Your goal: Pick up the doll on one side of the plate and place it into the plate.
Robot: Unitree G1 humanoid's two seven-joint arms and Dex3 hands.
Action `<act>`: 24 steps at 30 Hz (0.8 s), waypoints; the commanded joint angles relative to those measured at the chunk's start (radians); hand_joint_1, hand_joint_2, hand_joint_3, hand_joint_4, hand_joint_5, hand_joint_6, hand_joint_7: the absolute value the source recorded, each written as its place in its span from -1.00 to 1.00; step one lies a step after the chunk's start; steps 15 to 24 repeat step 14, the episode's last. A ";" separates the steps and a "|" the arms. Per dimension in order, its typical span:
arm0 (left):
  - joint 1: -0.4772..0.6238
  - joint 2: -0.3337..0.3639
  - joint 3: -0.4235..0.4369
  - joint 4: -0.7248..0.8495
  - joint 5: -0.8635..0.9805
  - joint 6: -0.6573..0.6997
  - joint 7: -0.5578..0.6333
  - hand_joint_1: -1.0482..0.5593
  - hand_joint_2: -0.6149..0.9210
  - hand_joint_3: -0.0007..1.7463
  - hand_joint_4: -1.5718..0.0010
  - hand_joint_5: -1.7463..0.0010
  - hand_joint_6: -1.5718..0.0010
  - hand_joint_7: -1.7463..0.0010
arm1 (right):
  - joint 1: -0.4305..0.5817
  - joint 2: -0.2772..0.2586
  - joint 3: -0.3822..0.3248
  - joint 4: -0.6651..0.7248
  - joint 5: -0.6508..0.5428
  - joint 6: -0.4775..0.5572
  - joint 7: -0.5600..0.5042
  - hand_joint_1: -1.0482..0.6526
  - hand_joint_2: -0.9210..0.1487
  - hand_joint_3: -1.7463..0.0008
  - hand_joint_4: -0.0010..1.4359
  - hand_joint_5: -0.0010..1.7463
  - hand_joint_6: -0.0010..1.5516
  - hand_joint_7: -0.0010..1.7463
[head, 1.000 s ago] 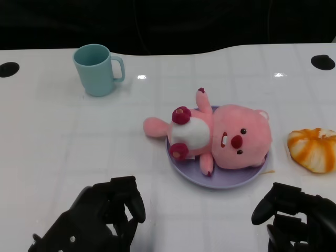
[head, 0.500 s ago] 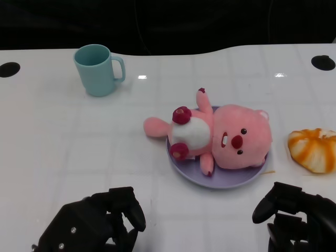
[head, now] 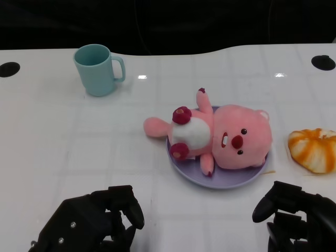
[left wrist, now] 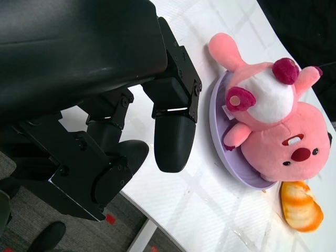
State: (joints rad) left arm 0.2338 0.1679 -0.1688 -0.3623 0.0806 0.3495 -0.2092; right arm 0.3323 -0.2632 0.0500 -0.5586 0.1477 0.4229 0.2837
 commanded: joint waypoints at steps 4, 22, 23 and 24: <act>-0.007 0.011 0.003 0.017 -0.001 0.004 -0.004 0.36 0.47 0.43 0.02 -1.00 0.06 -0.86 | -0.003 -0.001 -0.006 0.015 0.007 -0.017 0.008 0.23 -0.63 -0.18 -0.12 1.00 -0.33 0.70; -0.017 0.021 0.002 0.034 0.003 -0.016 -0.009 0.34 0.48 0.42 -0.01 -1.00 0.05 -0.86 | -0.012 0.010 -0.008 0.028 0.011 -0.024 0.004 0.24 -0.64 -0.18 -0.10 1.00 -0.32 0.71; -0.017 0.021 0.002 0.034 0.003 -0.016 -0.009 0.34 0.48 0.42 -0.01 -1.00 0.05 -0.86 | -0.012 0.010 -0.008 0.028 0.011 -0.024 0.004 0.24 -0.64 -0.18 -0.10 1.00 -0.32 0.71; -0.017 0.021 0.002 0.034 0.003 -0.016 -0.009 0.34 0.48 0.42 -0.01 -1.00 0.05 -0.86 | -0.012 0.010 -0.008 0.028 0.011 -0.024 0.004 0.24 -0.64 -0.18 -0.10 1.00 -0.32 0.71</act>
